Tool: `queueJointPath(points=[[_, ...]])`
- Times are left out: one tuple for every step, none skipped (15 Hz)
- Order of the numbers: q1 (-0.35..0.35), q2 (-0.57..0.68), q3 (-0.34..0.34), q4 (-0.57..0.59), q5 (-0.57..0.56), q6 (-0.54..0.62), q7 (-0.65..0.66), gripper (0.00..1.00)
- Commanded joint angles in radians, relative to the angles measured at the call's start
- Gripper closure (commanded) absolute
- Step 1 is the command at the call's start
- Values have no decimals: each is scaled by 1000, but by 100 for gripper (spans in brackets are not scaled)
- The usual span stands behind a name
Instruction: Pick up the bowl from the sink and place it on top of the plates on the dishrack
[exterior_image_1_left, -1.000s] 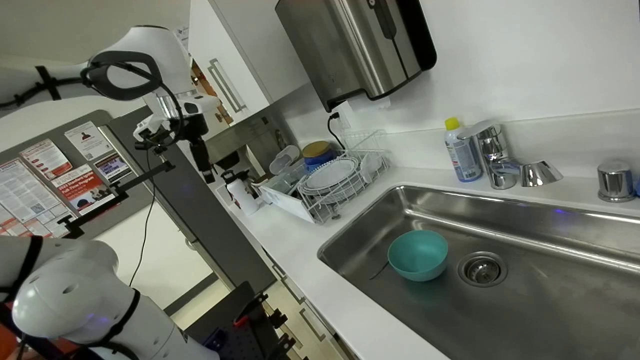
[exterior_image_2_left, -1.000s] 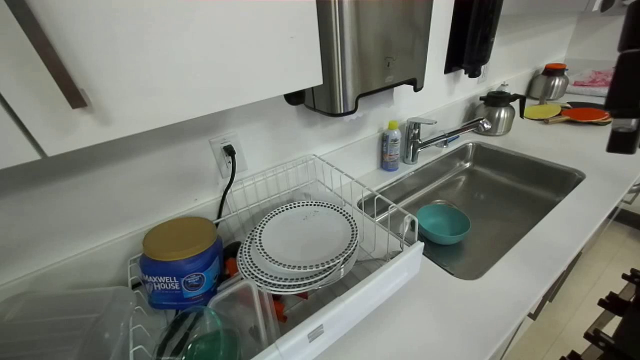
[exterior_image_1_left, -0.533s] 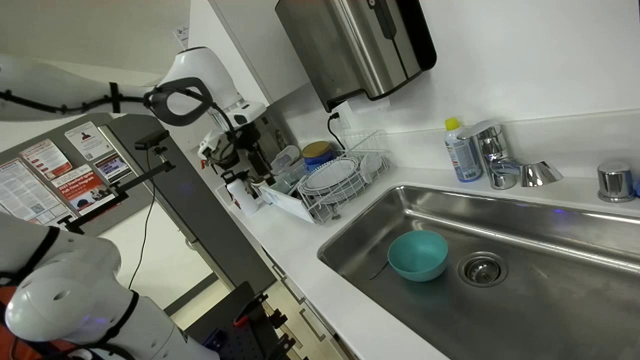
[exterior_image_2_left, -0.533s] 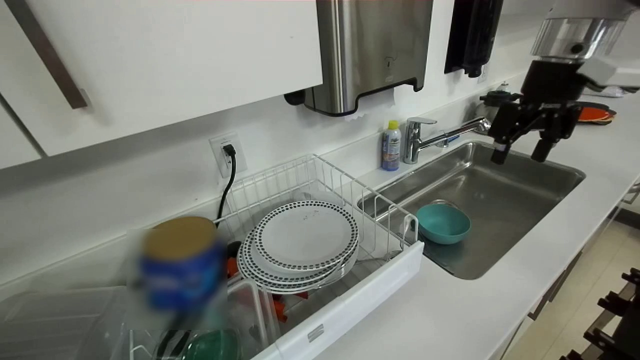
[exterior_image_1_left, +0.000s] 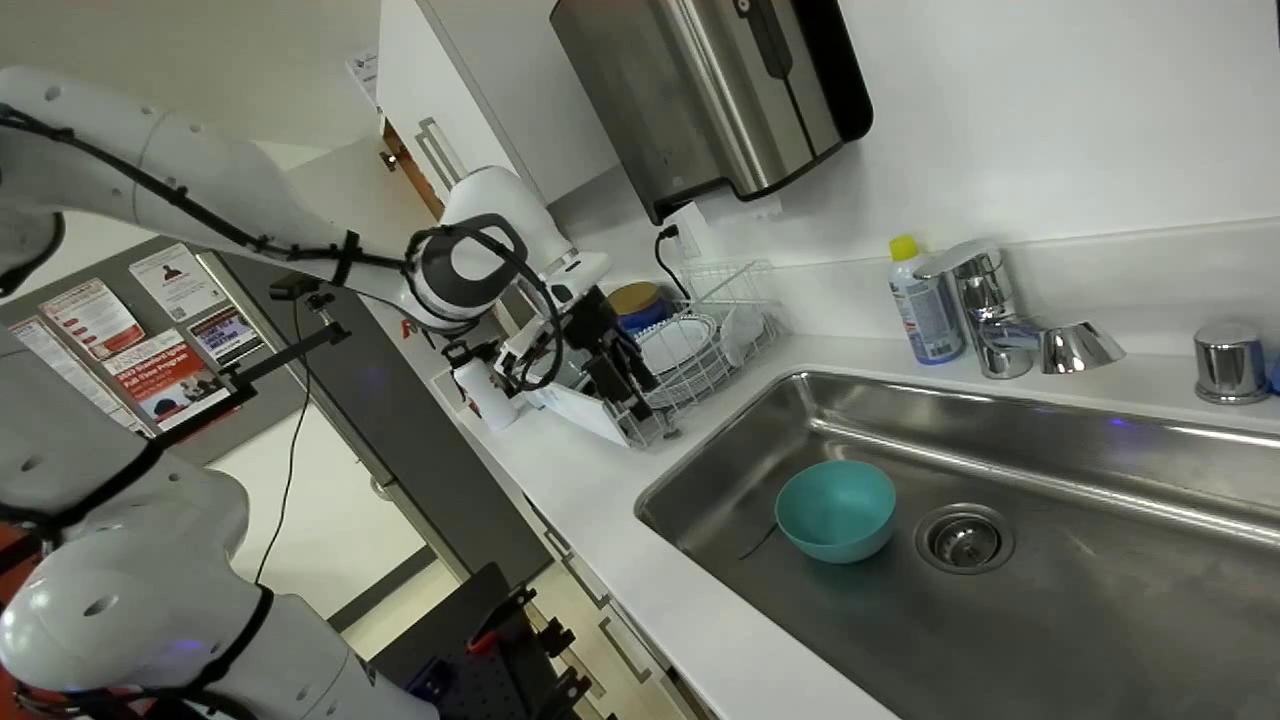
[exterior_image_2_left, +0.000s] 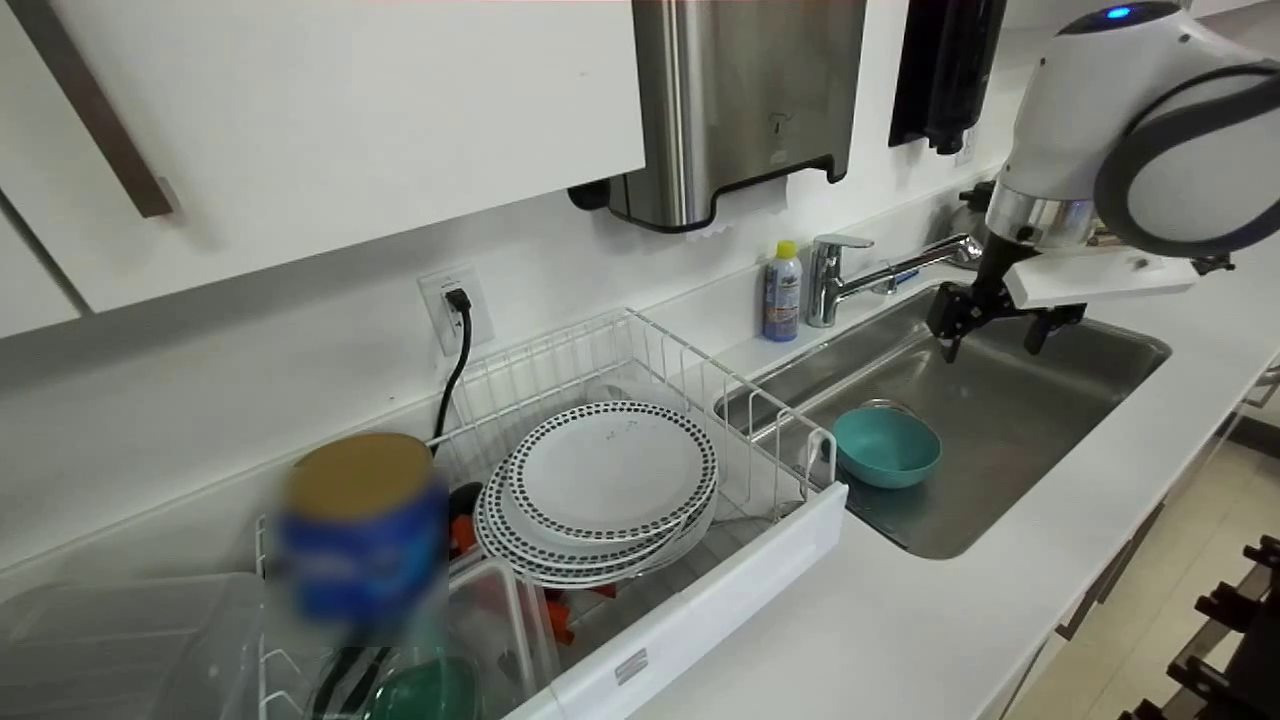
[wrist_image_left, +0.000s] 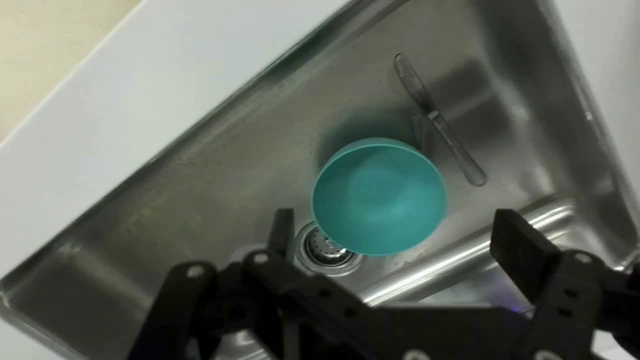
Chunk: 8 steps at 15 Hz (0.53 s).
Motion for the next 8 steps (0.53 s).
queueJointPath(points=[[32,17,-38,6,-40,-2,45,0],[33,27,-41,11,-55,-2,64,0],[34,31,-42,14,-58,-2,71,0],[34,31,-42,16,-58,-2,71,0],[34,31,-42,18,-58,-2,71,0],[34,31,-42,20,-58,-2,71,0],[34,61,-48,42,-62,-8,69,0],[33,110,-60,70,-73,16,64,0]])
